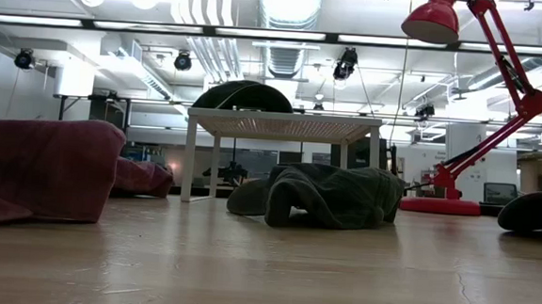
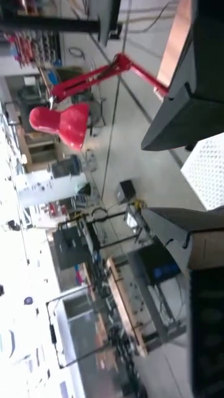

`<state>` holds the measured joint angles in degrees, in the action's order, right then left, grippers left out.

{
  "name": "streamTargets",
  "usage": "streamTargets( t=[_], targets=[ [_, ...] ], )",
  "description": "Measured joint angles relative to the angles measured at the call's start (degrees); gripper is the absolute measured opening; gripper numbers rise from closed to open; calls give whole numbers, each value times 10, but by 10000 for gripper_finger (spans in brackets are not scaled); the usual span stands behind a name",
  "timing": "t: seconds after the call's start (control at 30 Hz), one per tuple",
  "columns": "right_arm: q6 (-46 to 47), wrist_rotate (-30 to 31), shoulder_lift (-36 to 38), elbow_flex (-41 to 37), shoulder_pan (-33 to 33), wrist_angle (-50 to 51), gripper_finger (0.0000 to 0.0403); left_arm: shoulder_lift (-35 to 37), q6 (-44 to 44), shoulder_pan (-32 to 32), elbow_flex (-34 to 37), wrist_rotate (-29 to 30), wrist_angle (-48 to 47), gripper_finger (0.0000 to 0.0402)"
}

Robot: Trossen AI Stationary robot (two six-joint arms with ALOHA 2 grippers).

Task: Pick & Place hat
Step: Put the middle red cap on the shelf

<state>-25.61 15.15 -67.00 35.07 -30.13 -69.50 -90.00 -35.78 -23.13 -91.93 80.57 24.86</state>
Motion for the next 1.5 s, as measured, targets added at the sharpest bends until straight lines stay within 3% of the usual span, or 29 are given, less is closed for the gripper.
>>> streamTargets(
  t=[0.23, 0.37, 0.47, 0.6, 0.8, 1.0, 1.23, 1.4, 1.5],
  targets=[
    [-2, 3, -1, 0, -2, 20, 8, -36, -66, 51, -59, -1, 0, 163],
    [-23, 76, 0, 0, -8, 23, 8, -25, -90, 57, -64, 4, -2, 163],
    [-45, 118, 3, 0, -7, 20, 8, 0, -91, 57, -64, 4, 0, 163],
    [-53, 125, 13, 0, -8, 16, 8, 26, -91, 47, -64, 13, -5, 163],
    [-107, 197, 38, 0, -13, -2, 8, 52, -100, -5, -63, 88, -68, 163],
    [-126, 195, 72, 1, -14, -5, 8, 49, -40, -54, -36, 95, -106, 163],
    [-127, 160, 72, 13, -14, -3, 8, 31, 76, -47, 0, 93, -104, 163],
    [-123, 159, 49, 25, -14, 3, 8, 19, 168, -36, 0, 19, -103, 163],
    [-110, 145, 26, 40, -13, 3, 8, 9, 183, -24, 0, 4, -103, 163]
  ],
)
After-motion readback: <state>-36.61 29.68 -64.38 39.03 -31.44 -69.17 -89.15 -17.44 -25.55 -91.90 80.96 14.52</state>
